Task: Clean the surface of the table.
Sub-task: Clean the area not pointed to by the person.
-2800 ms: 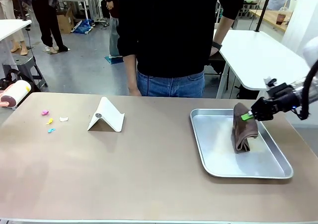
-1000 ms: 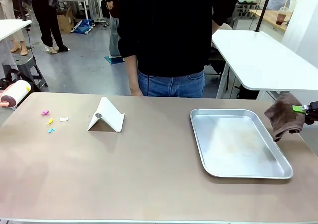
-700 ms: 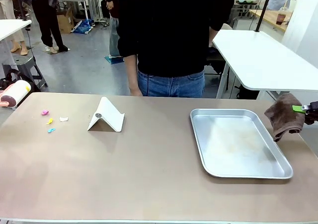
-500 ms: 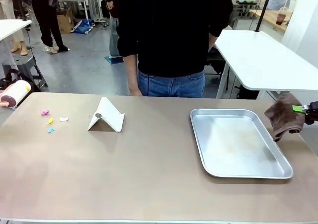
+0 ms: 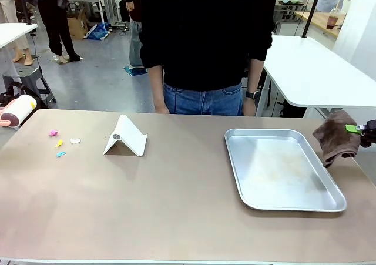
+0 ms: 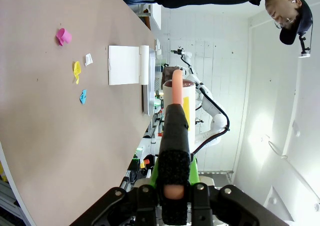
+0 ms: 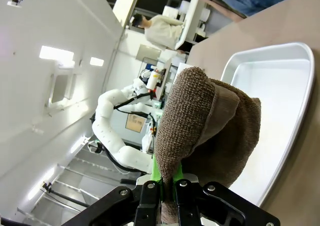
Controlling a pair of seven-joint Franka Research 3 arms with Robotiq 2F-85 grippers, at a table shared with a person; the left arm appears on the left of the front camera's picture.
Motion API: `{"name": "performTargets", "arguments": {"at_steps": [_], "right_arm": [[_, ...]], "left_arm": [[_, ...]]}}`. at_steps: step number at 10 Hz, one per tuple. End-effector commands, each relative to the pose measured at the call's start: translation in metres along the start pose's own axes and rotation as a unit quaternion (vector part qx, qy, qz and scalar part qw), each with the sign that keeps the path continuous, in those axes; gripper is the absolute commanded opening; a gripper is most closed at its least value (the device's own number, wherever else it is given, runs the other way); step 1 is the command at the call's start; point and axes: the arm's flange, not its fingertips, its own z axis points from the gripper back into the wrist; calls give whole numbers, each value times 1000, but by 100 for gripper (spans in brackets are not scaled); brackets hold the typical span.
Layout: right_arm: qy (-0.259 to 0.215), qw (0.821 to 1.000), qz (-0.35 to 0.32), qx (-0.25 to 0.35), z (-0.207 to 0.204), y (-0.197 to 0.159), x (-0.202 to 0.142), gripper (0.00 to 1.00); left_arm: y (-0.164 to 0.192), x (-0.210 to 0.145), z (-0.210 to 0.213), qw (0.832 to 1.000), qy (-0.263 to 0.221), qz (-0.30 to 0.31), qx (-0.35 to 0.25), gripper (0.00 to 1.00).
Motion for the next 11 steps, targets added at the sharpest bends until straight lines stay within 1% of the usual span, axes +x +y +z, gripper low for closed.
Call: {"name": "performTargets", "arguments": {"at_steps": [1, 3, 4, 6, 7, 8, 9, 10, 11], "right_arm": [[0, 1000, 2, 8, 1, 3, 0, 9], [0, 1000, 2, 8, 1, 3, 0, 9], [0, 1000, 2, 8, 1, 3, 0, 9], [0, 1000, 2, 8, 1, 3, 0, 9], [0, 1000, 2, 8, 1, 3, 0, 9], [0, 1000, 2, 8, 1, 3, 0, 9], [0, 1000, 2, 8, 1, 3, 0, 9], [0, 1000, 2, 8, 1, 3, 0, 9], [0, 1000, 2, 8, 1, 3, 0, 9]], "left_arm": [[-4, -2, 0, 1000, 0, -6, -3, 0], [-4, -2, 0, 1000, 0, -6, -3, 0], [0, 0, 0, 1000, 0, 0, 0, 22], [-21, 1, -7, 995, -59, -16, 77, 22], [-29, 4, -17, 987, -84, -31, 132, 22], [-34, 6, -25, 978, -83, -36, 187, 22], [-39, 7, -30, 972, -79, -32, 220, 22], [-42, 8, -32, 968, -70, -14, 239, 22], [-40, 10, -35, 962, -78, 3, 263, 22]]}}
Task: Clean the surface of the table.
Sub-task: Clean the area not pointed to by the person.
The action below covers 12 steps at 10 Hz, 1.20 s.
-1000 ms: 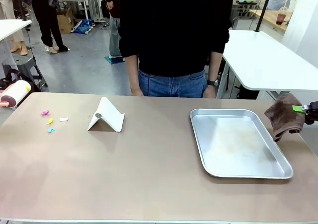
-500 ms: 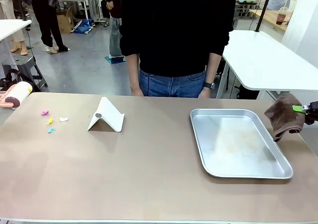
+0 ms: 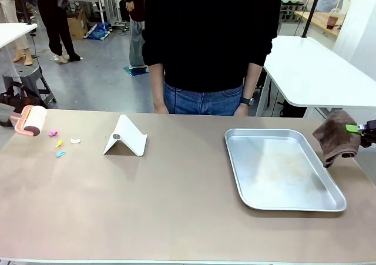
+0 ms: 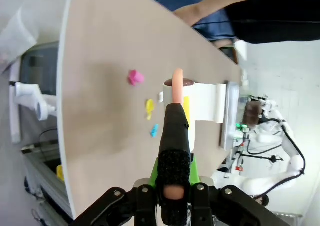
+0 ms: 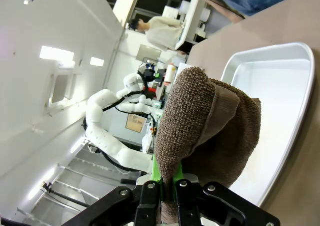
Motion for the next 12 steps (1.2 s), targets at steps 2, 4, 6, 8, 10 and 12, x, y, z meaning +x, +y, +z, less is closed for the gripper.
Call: {"name": "performTargets", "arguments": {"at_steps": [2, 4, 6, 8, 10, 12], "right_arm": [[0, 1000, 2, 8, 1, 3, 0, 9], [0, 1000, 2, 8, 1, 3, 0, 9], [0, 1000, 2, 8, 1, 3, 0, 9], [0, 1000, 2, 8, 1, 3, 0, 9], [0, 1000, 2, 8, 1, 3, 0, 9], [0, 1000, 2, 8, 1, 3, 0, 9]], "left_arm": [[1, -13, -18, 998, -6, 38, 57, 22], [3, -13, -21, 996, -1, 46, 76, 22], [5, -16, -22, 996, 7, 42, 82, 22], [1, -17, -27, 994, 9, 45, 95, 22], [-4, -19, -35, 994, 14, 29, 103, 22], [-9, -25, -45, 994, 9, 12, 106, 22]]}}
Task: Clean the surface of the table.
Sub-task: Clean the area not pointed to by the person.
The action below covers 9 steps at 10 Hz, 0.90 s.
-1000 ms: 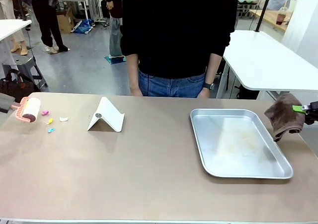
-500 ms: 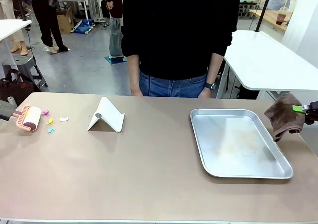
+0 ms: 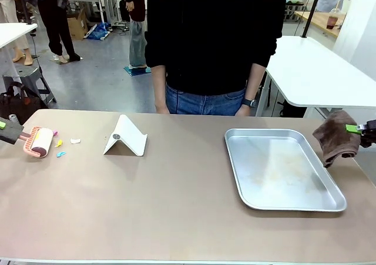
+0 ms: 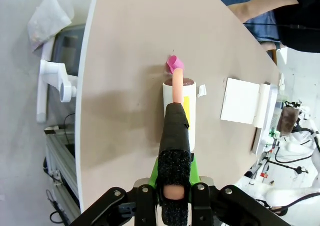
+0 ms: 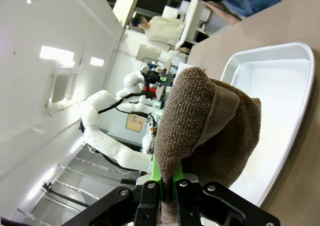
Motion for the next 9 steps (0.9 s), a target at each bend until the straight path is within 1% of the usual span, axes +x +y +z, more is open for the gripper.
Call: {"name": "performTargets", "arguments": {"at_steps": [1, 3, 4, 9], "right_arm": [[0, 1000, 2, 8, 1, 3, 0, 9], [0, 1000, 2, 8, 1, 3, 0, 9], [0, 1000, 2, 8, 1, 3, 0, 9], [0, 1000, 2, 8, 1, 3, 0, 9]], "left_arm": [[-7, -14, -12, 1000, -8, -6, 14, 22], [-13, -17, -24, 1000, 8, -8, 22, 22], [-17, -17, -32, 1000, 20, -10, 12, 22], [-48, -1, -63, 998, 52, -22, 15, 22]]}}
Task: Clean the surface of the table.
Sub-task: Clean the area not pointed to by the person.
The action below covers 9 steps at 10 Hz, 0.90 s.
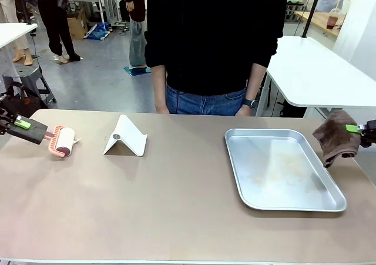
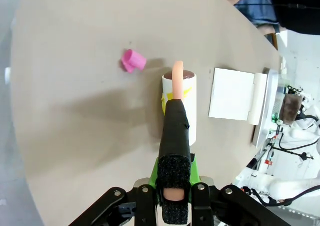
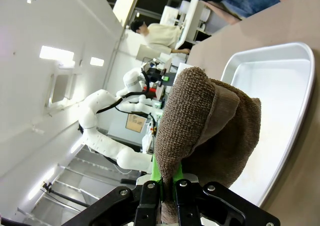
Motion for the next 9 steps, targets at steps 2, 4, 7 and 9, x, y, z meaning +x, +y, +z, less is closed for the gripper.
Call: {"name": "performTargets", "arguments": {"at_steps": [2, 4, 7, 9], "right_arm": [[0, 1000, 2, 8, 1, 3, 0, 9], [0, 1000, 2, 8, 1, 3, 0, 9], [0, 1000, 2, 8, 1, 3, 0, 9], [0, 1000, 2, 8, 1, 3, 0, 9]], "left_arm": [[-14, 1, -19, 999, 31, -8, 12, 22], [-20, 6, -20, 999, 28, -20, 5, 22], [-27, 10, -14, 998, 37, -35, -46, 22], [-30, 11, -12, 997, 31, -44, -51, 22]]}}
